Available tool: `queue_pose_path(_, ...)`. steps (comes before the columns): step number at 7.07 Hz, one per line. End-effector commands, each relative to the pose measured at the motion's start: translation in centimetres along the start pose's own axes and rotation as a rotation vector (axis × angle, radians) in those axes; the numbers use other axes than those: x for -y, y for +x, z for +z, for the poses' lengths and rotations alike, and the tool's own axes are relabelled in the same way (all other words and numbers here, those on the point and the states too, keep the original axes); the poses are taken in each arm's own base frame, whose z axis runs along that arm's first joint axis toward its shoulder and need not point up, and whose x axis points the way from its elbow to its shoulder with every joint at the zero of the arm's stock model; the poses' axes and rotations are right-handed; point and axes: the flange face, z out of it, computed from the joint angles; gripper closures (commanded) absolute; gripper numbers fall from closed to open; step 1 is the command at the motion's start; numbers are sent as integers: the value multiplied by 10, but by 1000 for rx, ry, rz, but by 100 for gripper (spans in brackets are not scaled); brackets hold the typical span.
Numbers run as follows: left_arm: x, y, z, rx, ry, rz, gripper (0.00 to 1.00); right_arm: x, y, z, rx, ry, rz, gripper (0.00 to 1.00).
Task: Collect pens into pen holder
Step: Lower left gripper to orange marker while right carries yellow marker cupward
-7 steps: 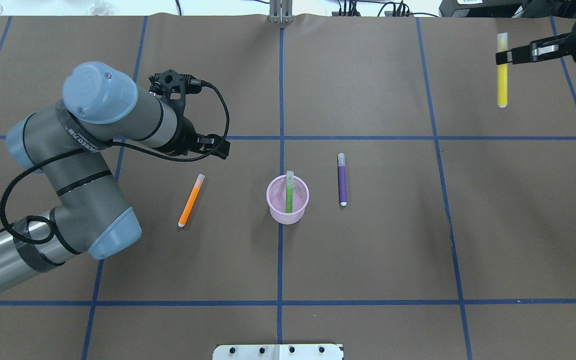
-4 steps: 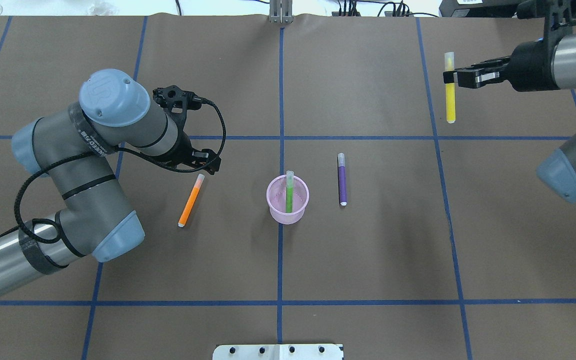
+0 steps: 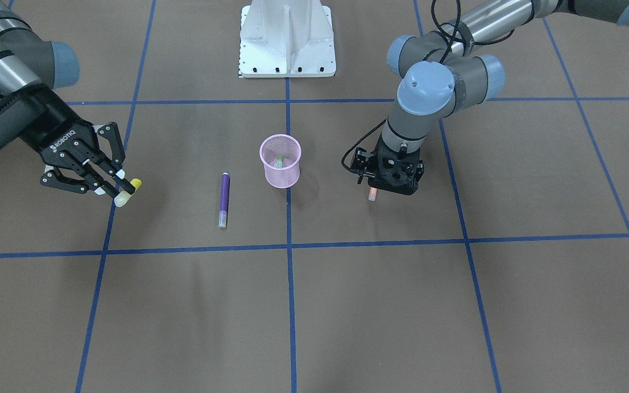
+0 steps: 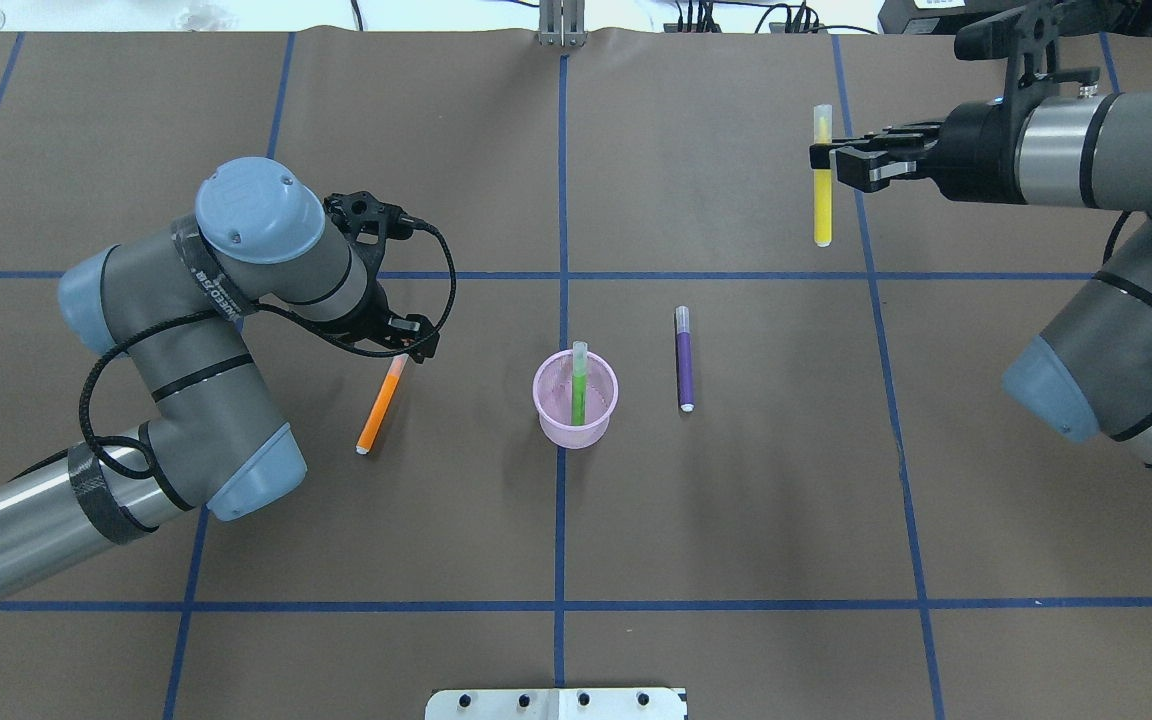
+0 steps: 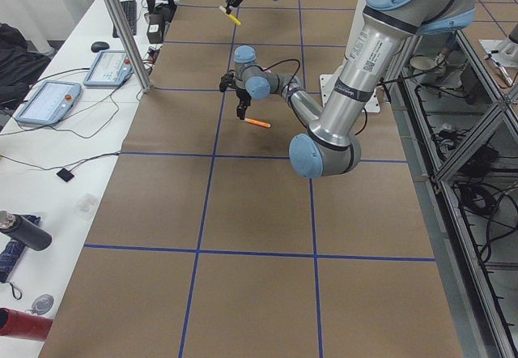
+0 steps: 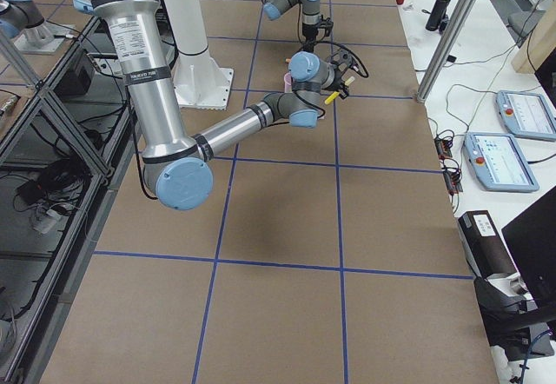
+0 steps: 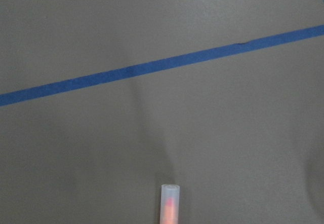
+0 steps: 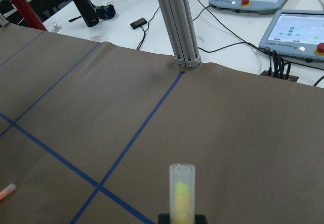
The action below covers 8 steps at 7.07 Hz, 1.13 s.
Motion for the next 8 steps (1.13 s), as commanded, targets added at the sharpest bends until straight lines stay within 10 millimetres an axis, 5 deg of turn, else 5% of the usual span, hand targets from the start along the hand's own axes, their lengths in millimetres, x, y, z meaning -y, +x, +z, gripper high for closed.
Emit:
queue_pose_path(1, 1, 7, 12, 7, -17, 10, 14, -9, -17, 8, 25, 17, 4, 100)
queue_pose_path(8, -7, 9, 29, 17, -45, 16, 39, -15, -50, 26, 59, 27, -7, 100)
